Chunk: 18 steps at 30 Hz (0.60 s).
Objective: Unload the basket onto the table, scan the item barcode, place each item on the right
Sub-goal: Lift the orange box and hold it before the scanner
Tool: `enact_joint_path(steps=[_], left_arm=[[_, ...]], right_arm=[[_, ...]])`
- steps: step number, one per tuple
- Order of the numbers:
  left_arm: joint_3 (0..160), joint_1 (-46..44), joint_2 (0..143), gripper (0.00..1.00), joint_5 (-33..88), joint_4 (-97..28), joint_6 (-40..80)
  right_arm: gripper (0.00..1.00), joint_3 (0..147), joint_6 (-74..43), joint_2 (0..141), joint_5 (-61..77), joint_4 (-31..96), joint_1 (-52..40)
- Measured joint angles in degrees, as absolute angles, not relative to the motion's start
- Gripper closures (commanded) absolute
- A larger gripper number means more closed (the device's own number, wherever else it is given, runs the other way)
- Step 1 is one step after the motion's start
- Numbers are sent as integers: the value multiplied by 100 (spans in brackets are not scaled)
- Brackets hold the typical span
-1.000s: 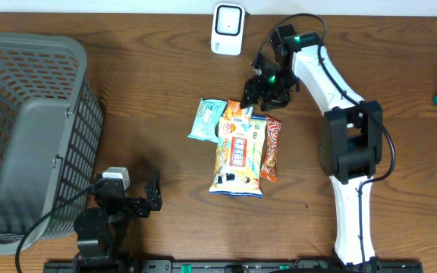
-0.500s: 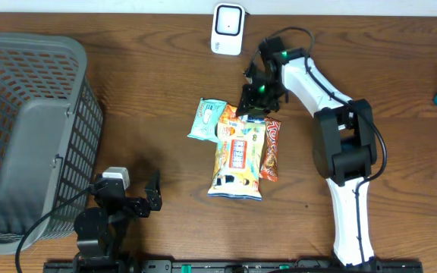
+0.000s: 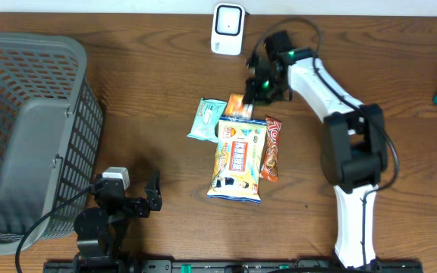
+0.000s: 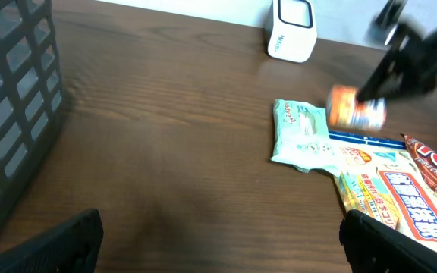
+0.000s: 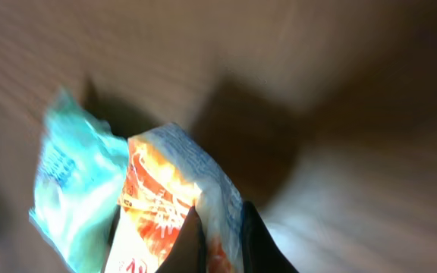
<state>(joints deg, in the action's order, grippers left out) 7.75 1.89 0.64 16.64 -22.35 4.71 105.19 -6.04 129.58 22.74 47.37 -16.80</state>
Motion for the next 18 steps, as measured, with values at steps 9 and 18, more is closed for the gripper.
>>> enact_joint_path(steps=[9, 18], left_arm=[[775, 189, 62, 0, 1667, -2235, 471], [775, 189, 64, 0, 1664, -2235, 473]], right_arm=[[99, 10602, -456, 12342, 923, 2158, -1758], [99, 10584, -405, 13181, 451, -760, -1839]])
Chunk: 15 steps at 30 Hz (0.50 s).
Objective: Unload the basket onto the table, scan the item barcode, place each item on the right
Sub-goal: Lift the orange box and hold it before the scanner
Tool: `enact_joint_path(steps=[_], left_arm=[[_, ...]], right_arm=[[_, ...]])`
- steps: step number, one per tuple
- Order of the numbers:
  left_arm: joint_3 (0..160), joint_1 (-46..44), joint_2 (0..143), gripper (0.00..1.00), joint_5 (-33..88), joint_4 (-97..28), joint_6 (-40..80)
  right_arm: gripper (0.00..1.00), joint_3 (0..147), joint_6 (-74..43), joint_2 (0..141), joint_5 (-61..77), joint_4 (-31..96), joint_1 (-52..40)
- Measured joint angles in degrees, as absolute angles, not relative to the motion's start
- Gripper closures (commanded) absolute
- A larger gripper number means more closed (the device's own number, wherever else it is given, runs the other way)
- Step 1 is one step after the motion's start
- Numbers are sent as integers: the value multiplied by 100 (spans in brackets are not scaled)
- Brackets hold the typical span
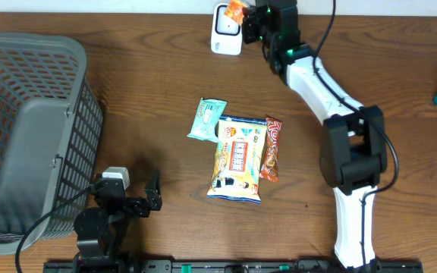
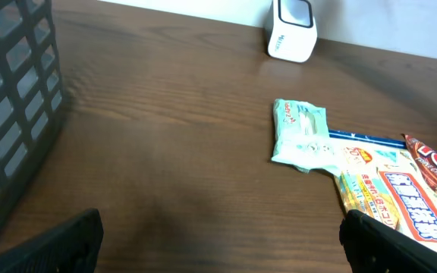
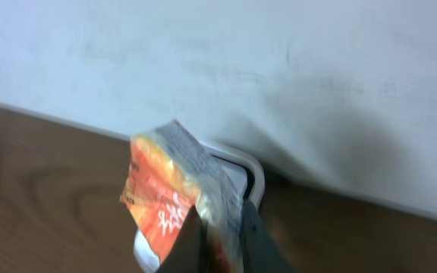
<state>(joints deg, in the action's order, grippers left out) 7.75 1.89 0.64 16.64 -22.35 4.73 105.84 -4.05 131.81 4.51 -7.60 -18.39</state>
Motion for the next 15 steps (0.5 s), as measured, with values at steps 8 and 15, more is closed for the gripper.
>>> enact_joint_path(steps=[8, 15], left_arm=[[775, 189, 62, 0, 1664, -2235, 473], [775, 189, 62, 0, 1664, -2235, 473]], right_arm=[[99, 10578, -93, 13664, -558, -1984, -2226], [99, 10575, 617, 14031, -1212, -2062, -2283]])
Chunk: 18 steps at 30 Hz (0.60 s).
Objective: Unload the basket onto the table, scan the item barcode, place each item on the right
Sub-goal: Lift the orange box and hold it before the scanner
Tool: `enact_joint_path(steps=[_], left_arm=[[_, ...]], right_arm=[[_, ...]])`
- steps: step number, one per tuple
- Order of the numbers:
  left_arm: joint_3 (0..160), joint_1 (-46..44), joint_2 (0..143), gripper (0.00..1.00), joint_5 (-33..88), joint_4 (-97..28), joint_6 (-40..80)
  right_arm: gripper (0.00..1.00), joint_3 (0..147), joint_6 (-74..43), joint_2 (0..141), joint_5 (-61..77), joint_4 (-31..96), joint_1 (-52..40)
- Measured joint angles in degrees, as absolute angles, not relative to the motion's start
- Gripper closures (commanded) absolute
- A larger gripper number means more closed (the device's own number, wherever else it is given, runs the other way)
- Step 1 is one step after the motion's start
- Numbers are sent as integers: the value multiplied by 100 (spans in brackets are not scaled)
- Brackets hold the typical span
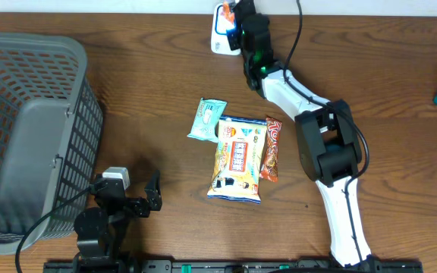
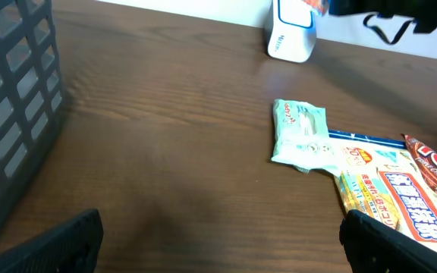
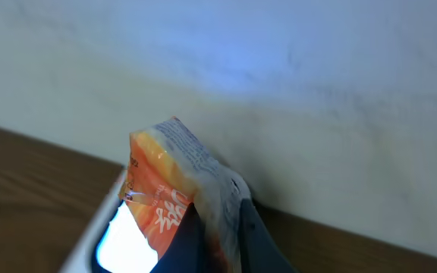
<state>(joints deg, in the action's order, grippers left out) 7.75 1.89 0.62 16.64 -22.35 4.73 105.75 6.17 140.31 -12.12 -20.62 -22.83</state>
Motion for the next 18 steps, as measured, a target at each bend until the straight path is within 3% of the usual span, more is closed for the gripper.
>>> enact_joint_path(steps=[18], left_arm=[[775, 189, 62, 0, 1664, -2235, 473]], right_arm=[[99, 10573, 821, 14055, -1518, -1879, -2283]])
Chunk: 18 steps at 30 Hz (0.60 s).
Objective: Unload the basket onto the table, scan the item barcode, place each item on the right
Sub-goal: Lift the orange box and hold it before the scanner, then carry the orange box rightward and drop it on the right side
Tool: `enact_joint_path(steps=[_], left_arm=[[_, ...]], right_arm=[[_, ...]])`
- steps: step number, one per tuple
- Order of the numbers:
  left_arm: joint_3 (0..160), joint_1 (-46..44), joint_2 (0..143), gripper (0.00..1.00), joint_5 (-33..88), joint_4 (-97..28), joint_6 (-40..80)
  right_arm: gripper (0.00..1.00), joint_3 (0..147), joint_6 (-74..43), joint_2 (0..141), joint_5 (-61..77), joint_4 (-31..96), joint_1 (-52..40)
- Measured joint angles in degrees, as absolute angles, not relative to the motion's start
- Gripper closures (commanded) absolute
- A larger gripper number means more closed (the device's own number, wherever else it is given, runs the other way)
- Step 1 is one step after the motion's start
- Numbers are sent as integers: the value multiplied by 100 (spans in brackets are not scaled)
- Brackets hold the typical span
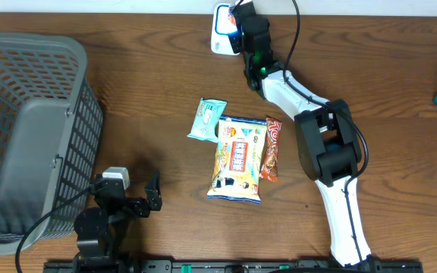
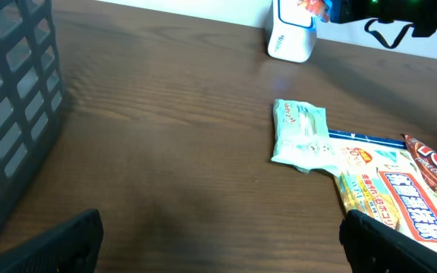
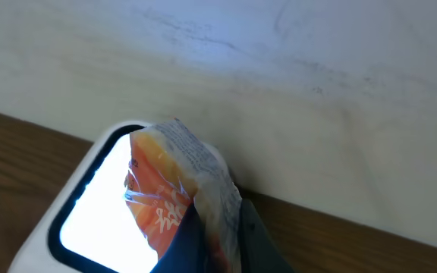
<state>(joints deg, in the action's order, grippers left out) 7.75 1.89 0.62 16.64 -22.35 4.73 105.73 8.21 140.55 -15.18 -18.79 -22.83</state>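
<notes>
My right gripper (image 3: 217, 246) is shut on a small orange snack packet (image 3: 165, 193), held right over the lit window of the white barcode scanner (image 3: 74, 220) at the table's back edge. Overhead, the packet (image 1: 237, 7) shows only as an orange sliver above the scanner (image 1: 222, 30). The left wrist view has the scanner (image 2: 290, 34) far off with the packet (image 2: 314, 6) beside its top. My left gripper (image 2: 218, 235) rests open near the front edge, nothing between its fingers.
A pale green packet (image 1: 206, 119), a large orange-and-white snack bag (image 1: 239, 157) and a red-brown bar (image 1: 271, 148) lie mid-table. A grey mesh basket (image 1: 29, 136) fills the left side. A teal object sits at the right edge. A white wall backs the scanner.
The orange packet has shifted slightly lower and closer over the scanner's lit window. The left arm has not moved.
The right gripper held the orange packet just above the pile mid-table. Then it had the packet up at the back wall by the scanner. After that it held the packet at the scanner's lit window, and now a little closer over it.
</notes>
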Motion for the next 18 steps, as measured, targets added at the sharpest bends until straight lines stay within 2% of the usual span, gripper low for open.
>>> enact_joint_path(steps=[5, 9, 18], left_arm=[[775, 189, 62, 0, 1664, -2235, 471], [775, 189, 62, 0, 1664, -2235, 471], [775, 189, 62, 0, 1667, -2235, 473]], right_arm=[[99, 10582, 819, 14053, -2032, -1573, -2283], [99, 10580, 821, 13876, -2237, -801, -2283], [99, 10580, 795, 12580, -2388, 1918, -2180]])
